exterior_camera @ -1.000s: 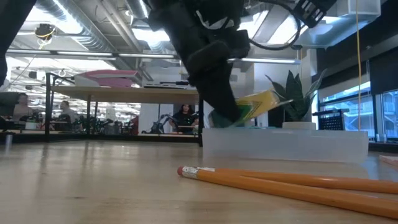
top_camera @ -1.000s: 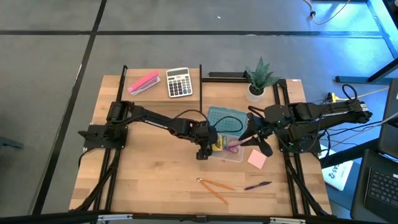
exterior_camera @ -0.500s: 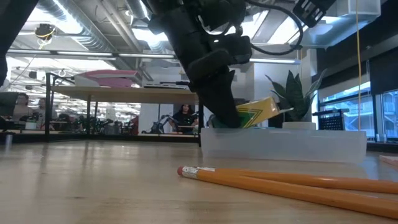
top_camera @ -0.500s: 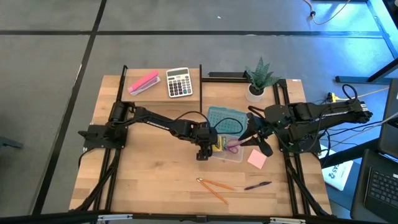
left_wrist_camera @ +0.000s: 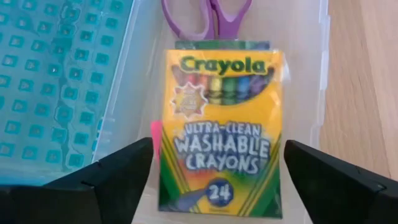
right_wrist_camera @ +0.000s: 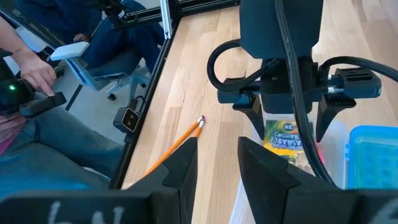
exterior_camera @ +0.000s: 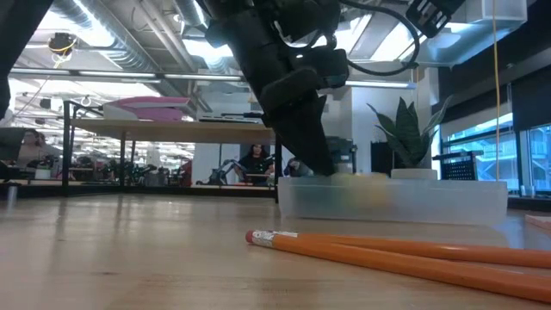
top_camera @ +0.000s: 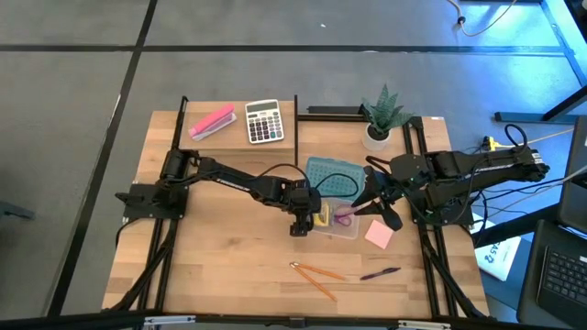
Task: Pack school essentials
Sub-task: Put the crayon box into the supply box, then put the top pencil into the supply box
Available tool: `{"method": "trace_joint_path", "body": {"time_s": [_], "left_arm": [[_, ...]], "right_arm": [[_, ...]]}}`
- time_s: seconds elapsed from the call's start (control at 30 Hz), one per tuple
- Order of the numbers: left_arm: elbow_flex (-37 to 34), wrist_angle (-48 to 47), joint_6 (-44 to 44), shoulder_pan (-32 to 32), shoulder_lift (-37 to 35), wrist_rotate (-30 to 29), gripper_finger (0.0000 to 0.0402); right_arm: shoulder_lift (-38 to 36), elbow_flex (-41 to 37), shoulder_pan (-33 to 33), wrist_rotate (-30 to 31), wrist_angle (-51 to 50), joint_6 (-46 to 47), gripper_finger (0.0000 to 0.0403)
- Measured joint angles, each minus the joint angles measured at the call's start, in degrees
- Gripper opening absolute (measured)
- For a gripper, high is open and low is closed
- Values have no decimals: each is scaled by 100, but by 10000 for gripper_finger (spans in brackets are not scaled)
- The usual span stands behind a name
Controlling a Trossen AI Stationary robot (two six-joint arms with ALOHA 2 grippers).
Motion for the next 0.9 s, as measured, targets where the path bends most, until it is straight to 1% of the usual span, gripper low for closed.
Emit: {"method": "trace_joint_path", "body": {"time_s": [0.27, 0.4, 0.5, 0.57, 0.8, 0.9], "left_arm": [[0, 0, -26, 0, 0, -17, 393], [0, -2, -76, 7, -31, -17, 393], [0, -31, -332, 11, -149, -19, 391], [0, -33, -458, 6, -268, -17, 390], [3, -260, -492, -155, -807, 25, 390], [2, -436, -782, -241, -1041, 19, 390]], "right_arm": [[0, 0, 0, 1, 0, 0, 117], [0, 0, 0, 2, 0, 0, 117], [0, 0, 0, 2, 0, -1, 117], [0, 0, 0, 1, 3, 0, 117], [0, 0, -2, 2, 12, -2, 117], [0, 0, 0, 2, 12, -1, 117]]}}
